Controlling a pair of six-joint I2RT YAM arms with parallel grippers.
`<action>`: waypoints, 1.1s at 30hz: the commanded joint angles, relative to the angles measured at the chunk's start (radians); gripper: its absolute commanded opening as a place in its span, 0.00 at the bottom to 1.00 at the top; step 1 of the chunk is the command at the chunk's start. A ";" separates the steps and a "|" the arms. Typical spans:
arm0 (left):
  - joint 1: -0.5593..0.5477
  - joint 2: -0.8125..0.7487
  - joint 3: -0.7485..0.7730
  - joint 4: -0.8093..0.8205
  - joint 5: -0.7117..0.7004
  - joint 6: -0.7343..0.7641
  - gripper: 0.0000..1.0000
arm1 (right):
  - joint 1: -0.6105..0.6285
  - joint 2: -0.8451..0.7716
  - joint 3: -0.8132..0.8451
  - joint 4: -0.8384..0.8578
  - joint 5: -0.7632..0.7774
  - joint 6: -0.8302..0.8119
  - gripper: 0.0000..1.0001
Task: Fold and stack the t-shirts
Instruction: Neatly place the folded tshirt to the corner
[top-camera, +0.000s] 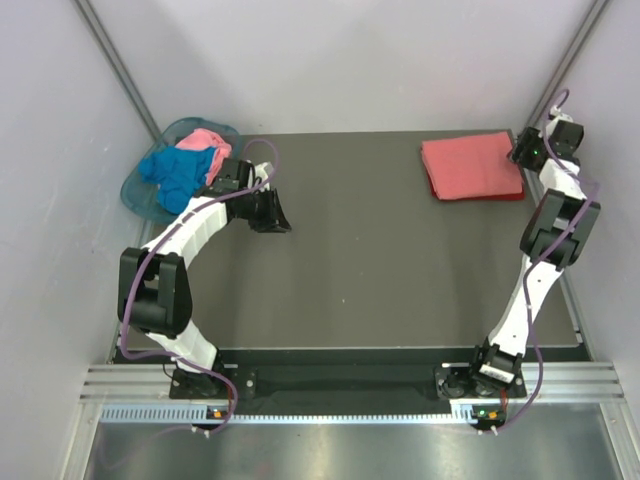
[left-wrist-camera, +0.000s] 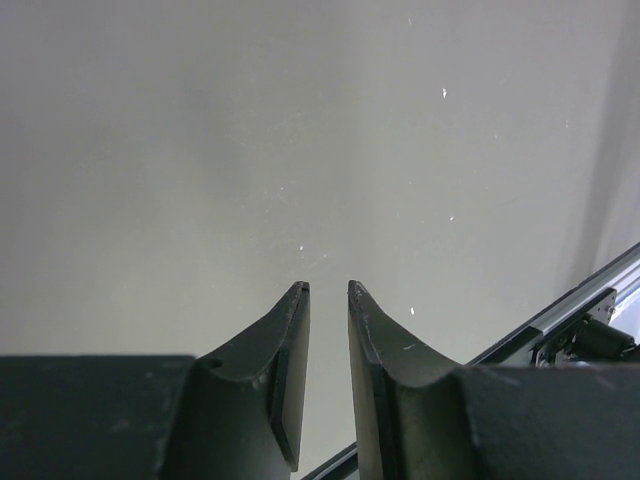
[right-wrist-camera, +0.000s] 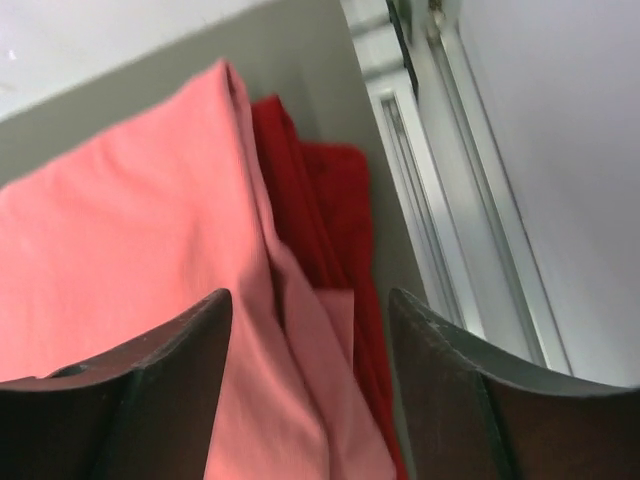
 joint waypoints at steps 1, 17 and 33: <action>0.004 -0.049 0.001 0.018 -0.007 0.011 0.27 | 0.010 -0.193 -0.076 0.089 0.045 0.011 0.58; 0.004 -0.046 -0.001 0.032 0.033 0.010 0.27 | 0.017 -0.024 -0.058 0.179 0.048 0.141 0.19; 0.004 -0.084 0.001 0.040 0.022 0.015 0.27 | 0.036 -0.318 -0.261 0.157 0.139 0.246 0.43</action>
